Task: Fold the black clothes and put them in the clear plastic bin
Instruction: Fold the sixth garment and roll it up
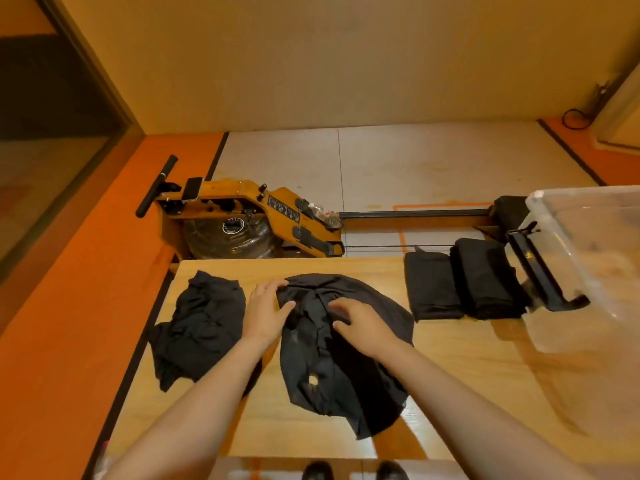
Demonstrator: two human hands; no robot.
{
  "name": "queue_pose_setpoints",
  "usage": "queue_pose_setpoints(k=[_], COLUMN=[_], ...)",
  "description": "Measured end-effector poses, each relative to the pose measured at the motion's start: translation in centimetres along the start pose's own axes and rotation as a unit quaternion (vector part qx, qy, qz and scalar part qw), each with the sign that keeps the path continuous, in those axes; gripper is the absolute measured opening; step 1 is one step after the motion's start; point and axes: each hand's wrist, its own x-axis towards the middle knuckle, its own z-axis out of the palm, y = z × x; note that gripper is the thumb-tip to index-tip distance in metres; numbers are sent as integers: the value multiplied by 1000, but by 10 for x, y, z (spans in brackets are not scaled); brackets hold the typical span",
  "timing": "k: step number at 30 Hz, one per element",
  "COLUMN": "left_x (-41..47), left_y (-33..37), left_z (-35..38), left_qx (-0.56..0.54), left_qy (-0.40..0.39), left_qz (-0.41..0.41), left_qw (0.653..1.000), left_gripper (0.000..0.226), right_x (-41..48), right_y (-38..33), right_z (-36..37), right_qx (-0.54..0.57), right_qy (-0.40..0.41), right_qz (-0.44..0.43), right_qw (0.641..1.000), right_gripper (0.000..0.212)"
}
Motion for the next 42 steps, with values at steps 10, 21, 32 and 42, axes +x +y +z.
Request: queue_pose_setpoints(k=[10, 21, 32, 42], left_x=[-39, -38, -17, 16], left_y=[-41, -46, 18, 130], left_z=[27, 10, -30, -101], left_qx=[209, 222, 132, -32], left_qy=[-239, -235, -215, -133], left_qz=[158, 145, 137, 167], left_qw=[935, 935, 958, 976], left_gripper=[45, 12, 10, 21], right_x=[-36, -42, -41, -49], right_y=[11, 28, 9, -32], right_z=[90, 24, -89, -182], right_qx=[-158, 103, 258, 342], right_qy=[-98, 8, 155, 230], right_qz=[-35, 25, 4, -89], right_qw=[982, 994, 954, 907], right_gripper=[42, 35, 27, 34])
